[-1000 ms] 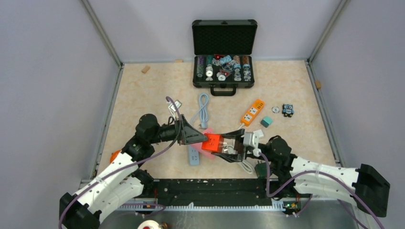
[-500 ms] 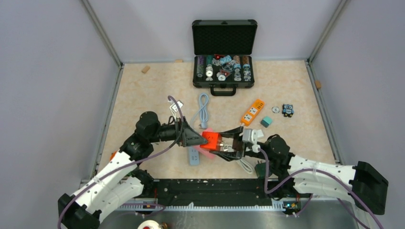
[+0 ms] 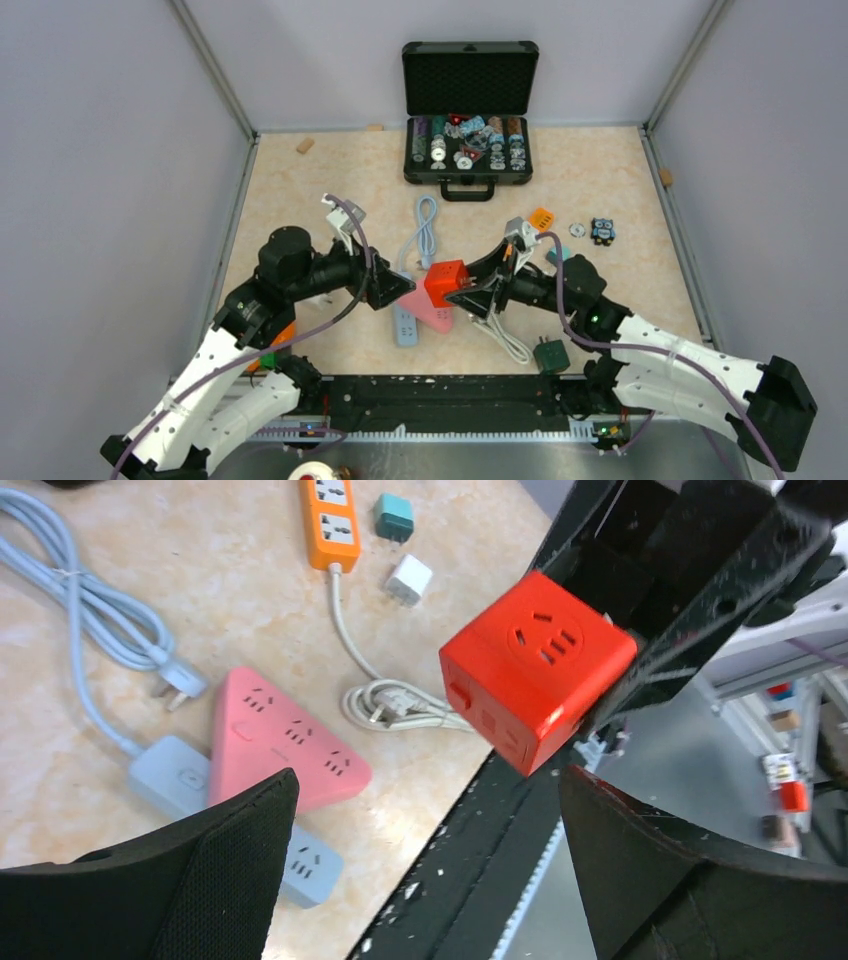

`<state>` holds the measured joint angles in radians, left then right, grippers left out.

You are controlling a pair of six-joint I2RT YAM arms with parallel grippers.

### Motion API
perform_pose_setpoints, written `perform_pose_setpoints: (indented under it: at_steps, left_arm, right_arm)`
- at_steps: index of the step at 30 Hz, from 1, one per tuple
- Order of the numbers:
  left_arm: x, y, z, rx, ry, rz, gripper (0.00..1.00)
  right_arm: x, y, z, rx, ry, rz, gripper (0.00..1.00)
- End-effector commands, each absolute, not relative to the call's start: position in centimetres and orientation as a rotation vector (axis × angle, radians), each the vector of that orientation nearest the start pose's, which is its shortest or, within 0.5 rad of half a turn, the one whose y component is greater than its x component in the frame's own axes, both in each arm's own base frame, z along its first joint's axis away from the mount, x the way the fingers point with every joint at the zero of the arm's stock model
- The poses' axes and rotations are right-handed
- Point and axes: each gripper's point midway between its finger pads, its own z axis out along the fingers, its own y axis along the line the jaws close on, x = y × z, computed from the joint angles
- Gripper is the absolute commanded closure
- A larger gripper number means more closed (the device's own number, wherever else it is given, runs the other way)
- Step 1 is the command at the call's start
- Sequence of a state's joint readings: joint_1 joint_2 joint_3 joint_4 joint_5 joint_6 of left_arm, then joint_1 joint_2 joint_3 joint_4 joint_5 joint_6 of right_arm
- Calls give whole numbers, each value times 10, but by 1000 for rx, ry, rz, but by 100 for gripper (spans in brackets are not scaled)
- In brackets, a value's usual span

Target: Insert the plug

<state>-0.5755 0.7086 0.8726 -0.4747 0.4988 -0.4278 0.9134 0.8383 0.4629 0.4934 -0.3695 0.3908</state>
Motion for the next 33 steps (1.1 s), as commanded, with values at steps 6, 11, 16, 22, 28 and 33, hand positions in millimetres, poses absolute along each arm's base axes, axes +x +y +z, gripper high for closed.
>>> perform_pose_setpoints:
  at_steps: [6,11,16,22,28,33]
  left_arm:
    - [145,-206,297,869,1487,-912,1]
    - [121,-207,309,990,1153,-893,1]
    - [111,-218,306,1055,1046,-956,1]
    - [118,-231,309,1078,1029,-1005,1]
    - [123,-252,310,1085,1029,-1104,1]
    - [126,-267,305,1114,1036,-1121,3]
  right_arm:
    - [123,299,288,-547,1493,1631,100]
    - [125,289,298,-395,1443,1783,100]
    - [126,284,297,-296,1439,1918,100]
    - [119,278,308,-239,1340,2099,100]
    - [118,273,312,-177,1269,2240,100]
    - [122,277,309,-167,1288,2245,100]
